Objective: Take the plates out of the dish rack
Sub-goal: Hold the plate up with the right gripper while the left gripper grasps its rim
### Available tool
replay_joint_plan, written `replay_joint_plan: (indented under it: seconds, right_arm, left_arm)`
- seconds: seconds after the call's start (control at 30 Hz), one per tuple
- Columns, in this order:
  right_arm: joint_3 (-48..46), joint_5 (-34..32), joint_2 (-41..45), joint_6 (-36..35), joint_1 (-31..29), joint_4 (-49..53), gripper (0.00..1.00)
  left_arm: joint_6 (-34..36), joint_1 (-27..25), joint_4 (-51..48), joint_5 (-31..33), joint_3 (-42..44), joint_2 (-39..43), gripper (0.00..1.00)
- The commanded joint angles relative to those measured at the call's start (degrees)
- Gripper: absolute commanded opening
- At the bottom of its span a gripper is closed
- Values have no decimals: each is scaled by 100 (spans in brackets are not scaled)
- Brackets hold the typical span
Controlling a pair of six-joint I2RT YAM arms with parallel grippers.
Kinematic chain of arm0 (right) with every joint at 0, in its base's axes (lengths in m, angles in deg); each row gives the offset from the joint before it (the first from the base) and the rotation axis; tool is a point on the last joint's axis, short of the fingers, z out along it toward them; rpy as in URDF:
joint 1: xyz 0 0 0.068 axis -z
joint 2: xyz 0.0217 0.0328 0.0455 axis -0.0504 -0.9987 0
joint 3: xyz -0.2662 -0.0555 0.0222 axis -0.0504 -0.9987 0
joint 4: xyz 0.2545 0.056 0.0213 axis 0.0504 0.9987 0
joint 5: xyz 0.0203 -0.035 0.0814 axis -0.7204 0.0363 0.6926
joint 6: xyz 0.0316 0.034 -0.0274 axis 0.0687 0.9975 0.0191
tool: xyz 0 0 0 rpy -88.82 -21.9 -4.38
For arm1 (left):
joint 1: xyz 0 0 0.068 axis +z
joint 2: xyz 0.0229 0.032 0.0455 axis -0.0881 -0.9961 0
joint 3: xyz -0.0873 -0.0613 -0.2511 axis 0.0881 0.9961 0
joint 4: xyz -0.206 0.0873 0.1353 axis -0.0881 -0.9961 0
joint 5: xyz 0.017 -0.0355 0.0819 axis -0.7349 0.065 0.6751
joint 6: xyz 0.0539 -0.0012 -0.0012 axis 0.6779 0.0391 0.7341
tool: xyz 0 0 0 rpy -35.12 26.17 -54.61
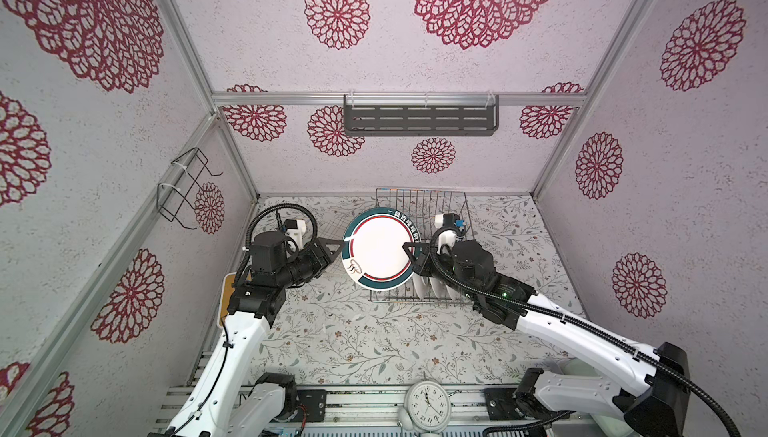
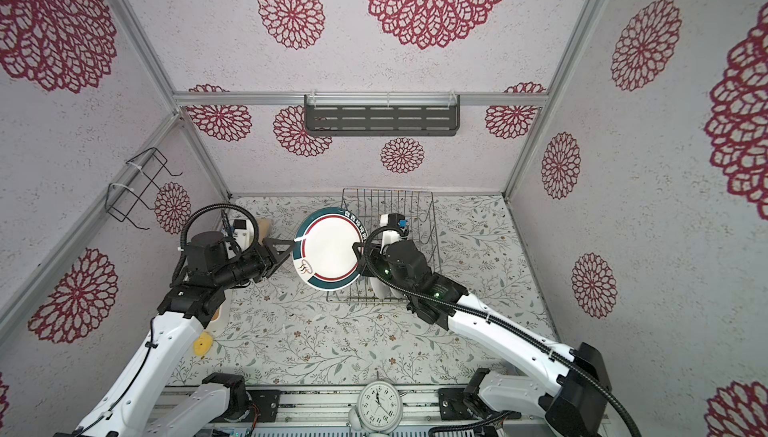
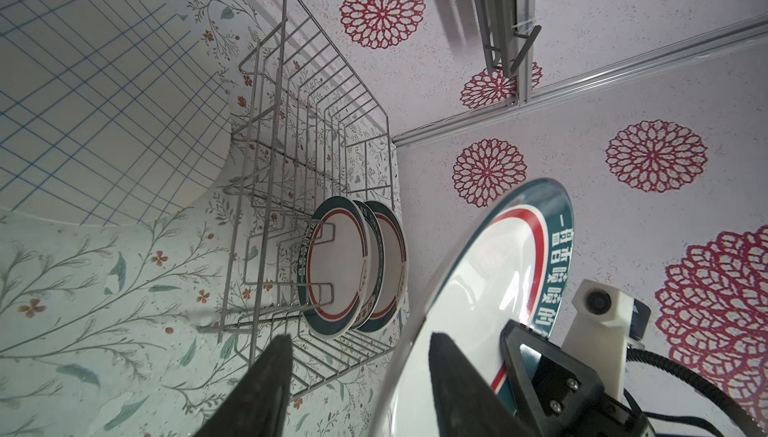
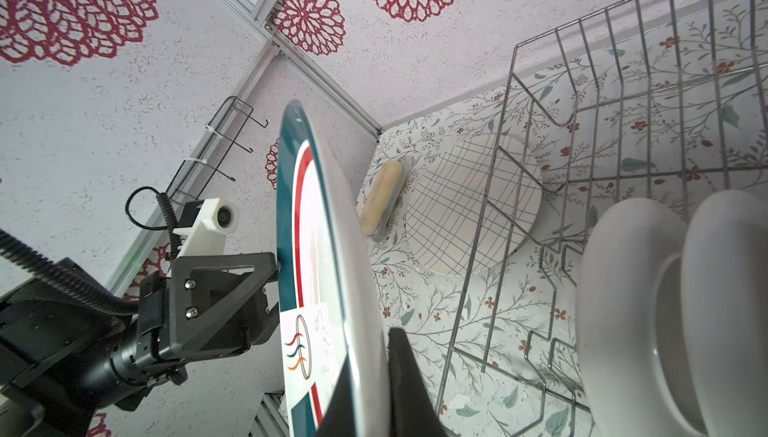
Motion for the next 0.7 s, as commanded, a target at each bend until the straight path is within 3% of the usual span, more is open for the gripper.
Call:
replay_joint_plan:
  seconds: [0.0,0.67]
  right_arm:
    - [60,261,39,233,74,-747,0]
    - [-65,918,-134,629,380,-1298,0]
  left_arm:
    - [56,-98,235,-89,-108,-34,53]
    - [-6,-201,382,-206,-12,-48,29]
